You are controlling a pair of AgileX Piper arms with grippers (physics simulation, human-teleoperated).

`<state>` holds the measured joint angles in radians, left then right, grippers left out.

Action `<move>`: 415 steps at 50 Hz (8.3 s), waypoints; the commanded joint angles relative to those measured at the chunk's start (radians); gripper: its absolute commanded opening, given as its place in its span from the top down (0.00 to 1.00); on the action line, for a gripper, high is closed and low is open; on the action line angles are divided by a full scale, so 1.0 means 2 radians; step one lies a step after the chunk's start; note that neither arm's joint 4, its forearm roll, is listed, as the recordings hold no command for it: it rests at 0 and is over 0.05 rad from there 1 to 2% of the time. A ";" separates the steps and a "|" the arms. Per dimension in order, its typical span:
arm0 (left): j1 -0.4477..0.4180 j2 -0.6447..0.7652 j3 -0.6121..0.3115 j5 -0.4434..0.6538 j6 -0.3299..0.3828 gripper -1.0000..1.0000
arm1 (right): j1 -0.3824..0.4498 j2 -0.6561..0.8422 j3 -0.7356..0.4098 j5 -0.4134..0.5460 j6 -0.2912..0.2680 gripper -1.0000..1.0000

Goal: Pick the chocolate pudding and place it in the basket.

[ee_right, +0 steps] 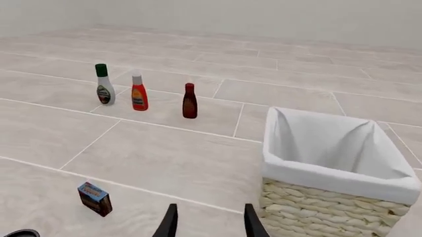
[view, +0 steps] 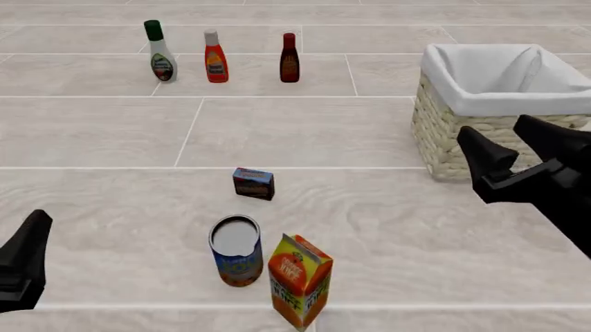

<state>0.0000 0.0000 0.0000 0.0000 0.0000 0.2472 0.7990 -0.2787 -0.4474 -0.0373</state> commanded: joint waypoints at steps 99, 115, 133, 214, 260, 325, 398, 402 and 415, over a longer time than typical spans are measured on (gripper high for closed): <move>0.000 0.000 0.000 0.000 0.000 0.00 | 0.195 0.414 -0.376 0.050 0.010 0.00; 0.000 0.000 0.000 0.000 0.000 0.00 | 0.201 0.457 -0.424 0.085 0.015 0.00; 0.000 0.000 0.000 0.000 0.000 0.00 | 0.207 0.501 -0.472 0.118 0.007 0.00; 0.000 0.000 0.000 0.000 0.000 0.00 | 0.242 0.626 -0.781 0.476 0.052 0.00; 0.000 0.000 0.000 0.000 0.000 0.00 | 0.224 0.644 -0.722 0.442 0.045 0.00; 0.000 0.000 0.000 0.000 0.000 0.00 | 0.235 0.681 -0.641 0.371 0.075 0.00; 0.000 0.000 0.000 0.000 0.000 0.00 | 0.213 0.705 -0.619 0.304 0.042 1.00; 0.000 0.000 0.000 0.000 0.000 0.00 | 0.211 0.695 -0.611 0.293 0.038 1.00; 0.000 0.000 0.000 0.000 0.000 0.00 | 0.199 0.648 -0.591 0.275 0.031 1.00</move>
<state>0.0000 0.0000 0.0000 0.0000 0.0000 0.6651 2.1503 -1.4809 0.1255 0.0256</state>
